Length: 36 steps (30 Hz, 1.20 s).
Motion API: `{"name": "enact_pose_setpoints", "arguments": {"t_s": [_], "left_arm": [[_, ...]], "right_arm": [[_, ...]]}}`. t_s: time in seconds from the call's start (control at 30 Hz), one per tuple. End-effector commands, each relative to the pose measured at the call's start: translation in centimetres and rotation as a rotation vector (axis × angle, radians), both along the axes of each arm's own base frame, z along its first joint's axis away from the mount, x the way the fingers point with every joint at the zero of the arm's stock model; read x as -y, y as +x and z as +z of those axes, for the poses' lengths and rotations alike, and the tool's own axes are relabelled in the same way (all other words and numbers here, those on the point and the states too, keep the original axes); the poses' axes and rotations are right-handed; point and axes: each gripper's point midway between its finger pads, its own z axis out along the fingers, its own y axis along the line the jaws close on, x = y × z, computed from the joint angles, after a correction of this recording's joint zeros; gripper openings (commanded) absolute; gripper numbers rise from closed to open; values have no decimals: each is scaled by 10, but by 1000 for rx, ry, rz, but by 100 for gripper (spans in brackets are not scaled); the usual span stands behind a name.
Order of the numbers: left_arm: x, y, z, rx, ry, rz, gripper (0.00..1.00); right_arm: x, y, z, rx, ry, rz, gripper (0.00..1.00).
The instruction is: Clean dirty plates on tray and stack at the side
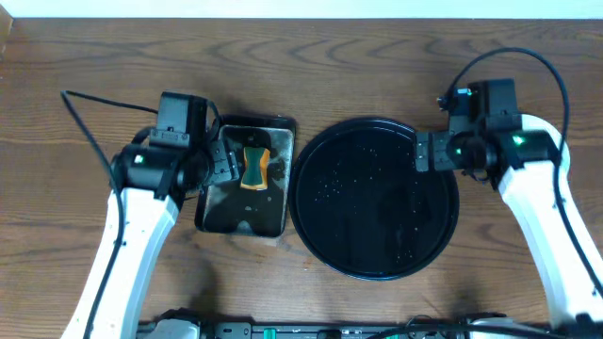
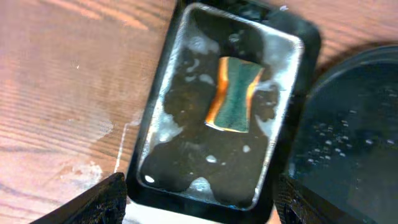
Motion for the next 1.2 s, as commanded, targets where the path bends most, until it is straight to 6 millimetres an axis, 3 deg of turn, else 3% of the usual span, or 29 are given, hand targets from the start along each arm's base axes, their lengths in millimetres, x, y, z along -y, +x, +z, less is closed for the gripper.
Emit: {"name": "enact_pose_setpoints", "arguments": {"t_s": [0.0, 0.07, 0.37, 0.5, 1.17], "left_arm": [[10, -15, 11, 66, -18, -62, 77], [13, -22, 15, 112, -27, -77, 82], [0, -66, 34, 322, -38, -64, 84], [-1, -71, 40, 361, -46, -64, 84], [-1, -72, 40, 360, -46, -64, 85]], "right_arm": [[-2, -16, 21, 103, 14, 4, 99], [-1, -24, 33, 177, 25, 1, 99], [14, -67, 82, 447, 13, -40, 99], [15, -75, 93, 490, 19, -41, 99], [20, -113, 50, 256, -14, -36, 99]]}}
